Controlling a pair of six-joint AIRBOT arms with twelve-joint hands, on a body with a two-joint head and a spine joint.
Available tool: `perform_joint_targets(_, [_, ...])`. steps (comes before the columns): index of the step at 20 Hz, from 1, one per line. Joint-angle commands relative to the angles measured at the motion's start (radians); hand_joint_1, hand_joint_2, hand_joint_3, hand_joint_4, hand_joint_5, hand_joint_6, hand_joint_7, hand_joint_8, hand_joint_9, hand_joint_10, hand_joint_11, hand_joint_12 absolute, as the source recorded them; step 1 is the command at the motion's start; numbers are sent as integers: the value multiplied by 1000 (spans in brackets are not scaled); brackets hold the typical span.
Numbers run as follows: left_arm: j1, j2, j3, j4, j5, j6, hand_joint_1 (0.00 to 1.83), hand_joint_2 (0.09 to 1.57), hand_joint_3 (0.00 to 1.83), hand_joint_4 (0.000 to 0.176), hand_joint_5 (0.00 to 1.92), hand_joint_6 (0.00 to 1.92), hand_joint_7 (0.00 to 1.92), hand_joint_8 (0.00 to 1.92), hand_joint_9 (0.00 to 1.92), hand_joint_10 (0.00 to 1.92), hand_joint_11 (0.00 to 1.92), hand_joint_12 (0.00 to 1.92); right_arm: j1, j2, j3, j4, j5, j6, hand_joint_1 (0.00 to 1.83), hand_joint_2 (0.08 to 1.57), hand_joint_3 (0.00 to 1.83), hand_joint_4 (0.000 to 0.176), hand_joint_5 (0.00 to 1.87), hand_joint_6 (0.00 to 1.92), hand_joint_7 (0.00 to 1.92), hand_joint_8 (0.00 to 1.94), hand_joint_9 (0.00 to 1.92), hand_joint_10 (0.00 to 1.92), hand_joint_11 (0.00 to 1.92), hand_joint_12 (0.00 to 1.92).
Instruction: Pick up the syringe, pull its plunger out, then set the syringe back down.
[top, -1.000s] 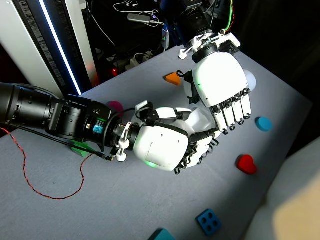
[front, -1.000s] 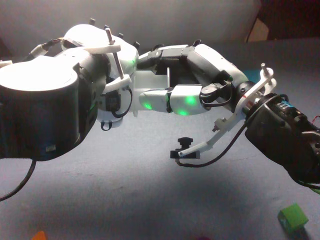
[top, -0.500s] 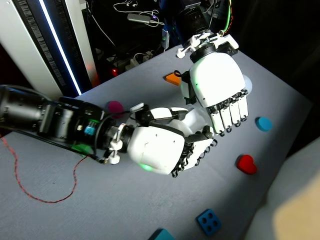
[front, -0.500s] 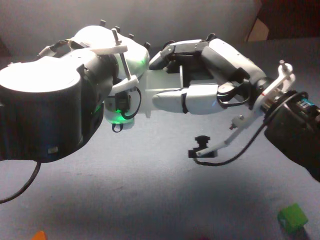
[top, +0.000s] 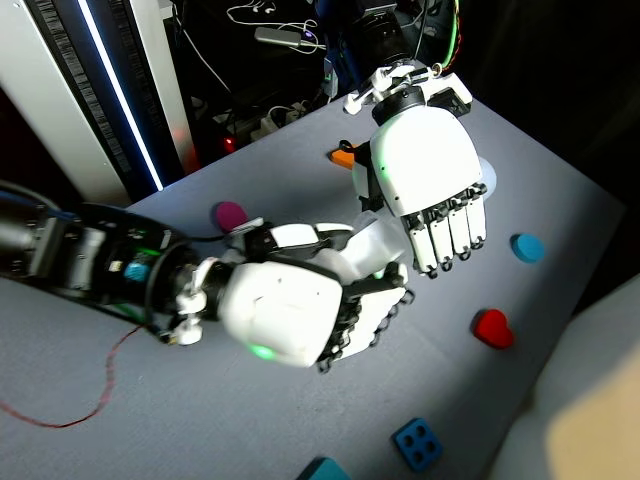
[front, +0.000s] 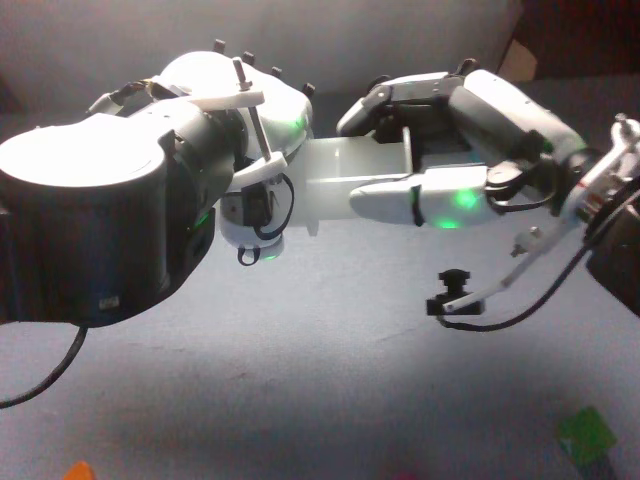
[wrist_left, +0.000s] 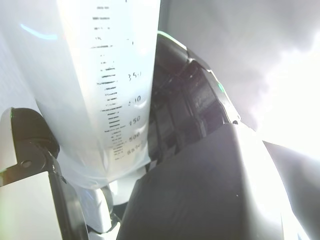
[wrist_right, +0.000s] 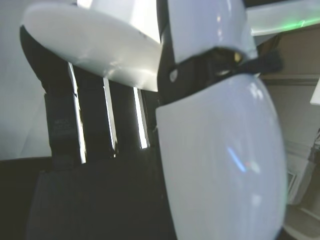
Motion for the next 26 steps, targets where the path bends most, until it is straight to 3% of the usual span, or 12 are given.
perform_joint_targets(1, [-5, 12, 7, 105, 91, 58, 1471, 1247, 2, 0, 665, 1269, 650, 1564, 589, 1583, 623, 1705, 1, 28, 4, 1, 134, -4, 1495, 1067, 1, 0, 936, 823, 1005, 839, 1106, 850, 954, 1450])
perform_joint_targets(5, [-4, 12, 7, 106, 91, 60, 1477, 1246, 1, 0, 651, 1267, 663, 1555, 598, 1575, 616, 1715, -7, 75, -12, 1, 140, 0, 1494, 1076, 1, 0, 915, 860, 986, 886, 1072, 891, 941, 1462])
perform_joint_targets(7, [-4, 12, 7, 106, 91, 60, 1332, 1265, 0, 0, 688, 1291, 670, 1560, 630, 1598, 591, 1477, -8, 96, -21, 1, 140, 7, 1494, 1077, 0, 0, 911, 869, 983, 891, 1069, 893, 941, 1461])
perform_joint_targets(11, [-2, 11, 7, 106, 91, 60, 1328, 1264, 0, 0, 689, 1287, 674, 1564, 634, 1592, 596, 1460, -18, 142, -42, -7, 142, 28, 1493, 1077, 0, 0, 903, 872, 972, 900, 1067, 902, 973, 1432])
perform_joint_targets(14, [-1, 11, 5, 106, 91, 67, 1329, 1263, 0, 0, 680, 1290, 673, 1559, 649, 1589, 613, 1467, -23, 157, -44, -7, 151, 31, 1493, 1077, 0, 0, 911, 869, 974, 896, 1074, 892, 956, 1449])
perform_joint_targets(15, [-1, 11, 4, 106, 91, 70, 1446, 1247, 0, 0, 650, 1292, 654, 1544, 620, 1559, 645, 1661, -25, 162, -45, -7, 153, 32, 1494, 1072, 0, 0, 928, 849, 984, 881, 1080, 880, 959, 1442])
perform_joint_targets(16, [0, 11, 4, 106, 91, 70, 1350, 1266, 0, 0, 649, 1322, 668, 1554, 639, 1593, 607, 1530, -26, 166, -46, -7, 155, 32, 1486, 1130, 2, 0, 793, 1033, 862, 1033, 951, 1052, 830, 1544])
perform_joint_targets(18, [1, 11, 3, 120, 90, 70, 1328, 1267, 0, 0, 666, 1319, 672, 1552, 643, 1596, 601, 1466, -28, 176, -47, -7, 155, 36, 1493, 1081, 1, 0, 910, 872, 968, 908, 1046, 936, 944, 1462])
perform_joint_targets(22, [2, 11, 3, 120, 90, 70, 1329, 1261, 0, 0, 687, 1298, 686, 1542, 642, 1585, 609, 1465, -29, 187, -47, -11, 155, 41, 1494, 1075, 0, 0, 934, 843, 979, 885, 1064, 910, 953, 1449])
perform_joint_targets(23, [2, 11, 3, 120, 90, 70, 1447, 1241, 3, 0, 677, 1276, 671, 1534, 621, 1549, 631, 1655, -30, 191, -47, -16, 155, 46, 1494, 1076, 0, 0, 926, 842, 980, 887, 1064, 911, 954, 1450])
perform_joint_targets(24, [2, 11, 3, 120, 90, 70, 1352, 1257, 0, 0, 688, 1290, 677, 1546, 637, 1581, 594, 1526, -32, 196, -47, -20, 155, 49, 1494, 1076, 0, 0, 918, 850, 981, 891, 1063, 907, 958, 1446])
perform_joint_targets(26, [3, 11, 2, 120, 90, 70, 1472, 1239, 3, 0, 676, 1264, 664, 1538, 620, 1543, 622, 1708, -34, 201, -48, -20, 158, 50, 1494, 1076, 0, 0, 915, 850, 979, 893, 1066, 907, 961, 1448])
